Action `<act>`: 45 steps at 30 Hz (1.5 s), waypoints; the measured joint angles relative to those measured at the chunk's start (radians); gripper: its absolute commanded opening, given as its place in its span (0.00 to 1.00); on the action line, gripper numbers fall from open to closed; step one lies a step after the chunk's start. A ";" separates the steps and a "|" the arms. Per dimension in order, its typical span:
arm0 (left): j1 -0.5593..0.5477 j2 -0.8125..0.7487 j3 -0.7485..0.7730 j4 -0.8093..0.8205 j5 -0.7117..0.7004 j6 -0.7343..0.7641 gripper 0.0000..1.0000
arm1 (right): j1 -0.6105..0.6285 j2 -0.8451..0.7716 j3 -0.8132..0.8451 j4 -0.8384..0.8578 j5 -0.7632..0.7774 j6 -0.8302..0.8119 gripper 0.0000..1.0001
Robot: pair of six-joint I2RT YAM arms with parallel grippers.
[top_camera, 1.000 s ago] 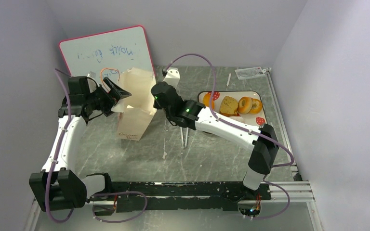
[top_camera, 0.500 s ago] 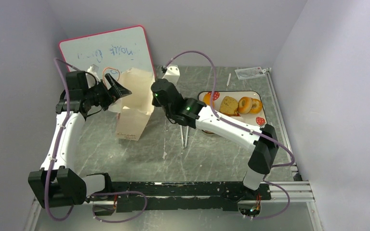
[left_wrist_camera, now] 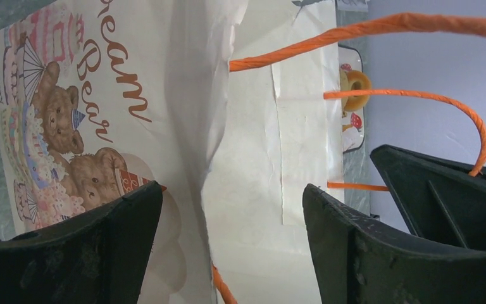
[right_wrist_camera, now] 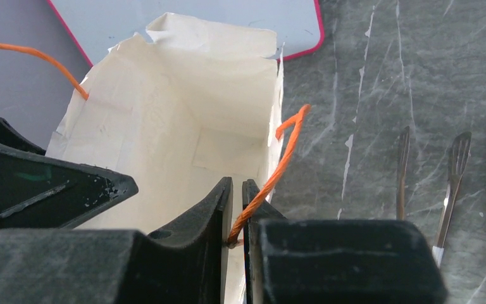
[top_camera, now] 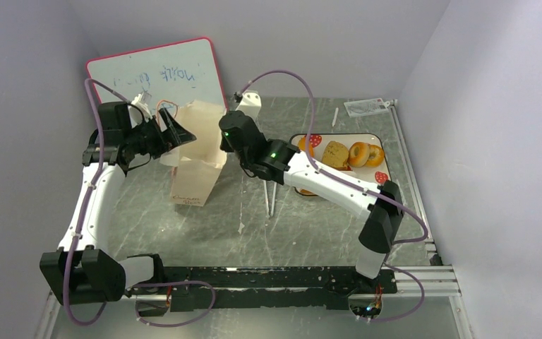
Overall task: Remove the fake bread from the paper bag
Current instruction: Place the clamp at the center of the board.
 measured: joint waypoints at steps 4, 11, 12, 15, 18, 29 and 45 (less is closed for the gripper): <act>-0.005 -0.001 0.000 0.000 0.022 0.013 0.84 | -0.001 0.019 0.014 -0.004 -0.004 -0.002 0.15; -0.021 -0.003 0.043 -0.008 0.044 0.059 0.87 | -0.006 0.039 0.036 -0.019 -0.014 -0.006 0.15; -0.022 -0.004 0.047 -0.008 0.045 0.063 0.87 | -0.007 0.042 0.042 -0.019 -0.014 -0.008 0.15; -0.023 -0.015 0.051 -0.007 0.053 0.074 0.88 | -0.012 0.043 0.053 -0.022 -0.016 -0.012 0.15; -0.023 -0.024 0.052 -0.007 0.057 0.076 0.89 | -0.017 0.043 0.057 -0.025 -0.015 -0.015 0.14; -0.021 -0.045 0.120 0.025 0.049 0.050 0.92 | -0.045 0.030 0.057 -0.026 0.003 -0.031 0.13; -0.010 -0.050 0.150 0.053 0.030 0.012 0.91 | -0.053 -0.026 0.067 -0.018 0.029 -0.073 0.12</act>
